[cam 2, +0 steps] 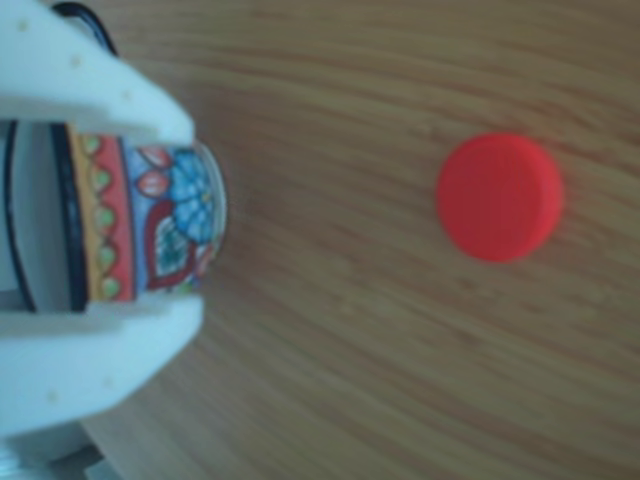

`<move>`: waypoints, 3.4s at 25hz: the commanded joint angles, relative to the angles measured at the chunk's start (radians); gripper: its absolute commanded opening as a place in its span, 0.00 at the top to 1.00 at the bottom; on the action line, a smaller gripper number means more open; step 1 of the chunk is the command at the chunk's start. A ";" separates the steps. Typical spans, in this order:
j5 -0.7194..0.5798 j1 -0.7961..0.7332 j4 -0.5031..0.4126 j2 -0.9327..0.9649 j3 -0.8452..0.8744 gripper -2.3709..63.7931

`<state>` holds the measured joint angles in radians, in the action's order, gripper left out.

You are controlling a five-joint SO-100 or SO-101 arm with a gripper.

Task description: Grasp a red cap and put it in the cup.

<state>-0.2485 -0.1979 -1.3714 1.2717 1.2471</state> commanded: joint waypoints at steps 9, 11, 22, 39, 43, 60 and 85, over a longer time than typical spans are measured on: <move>0.009 -0.023 0.005 -0.112 -0.057 0.74; 0.005 -0.018 0.021 -0.135 -0.057 0.74; 0.000 -0.032 0.081 -0.213 -0.058 0.67; -0.029 -0.086 0.117 -0.216 -0.071 0.67; -0.029 -0.089 0.118 -0.233 -0.071 0.67; -0.026 -0.101 0.115 -0.313 -0.129 0.59; -0.020 -0.167 0.101 -0.319 -0.210 0.58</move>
<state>-0.2715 -0.3620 -1.2655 0.9281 1.0907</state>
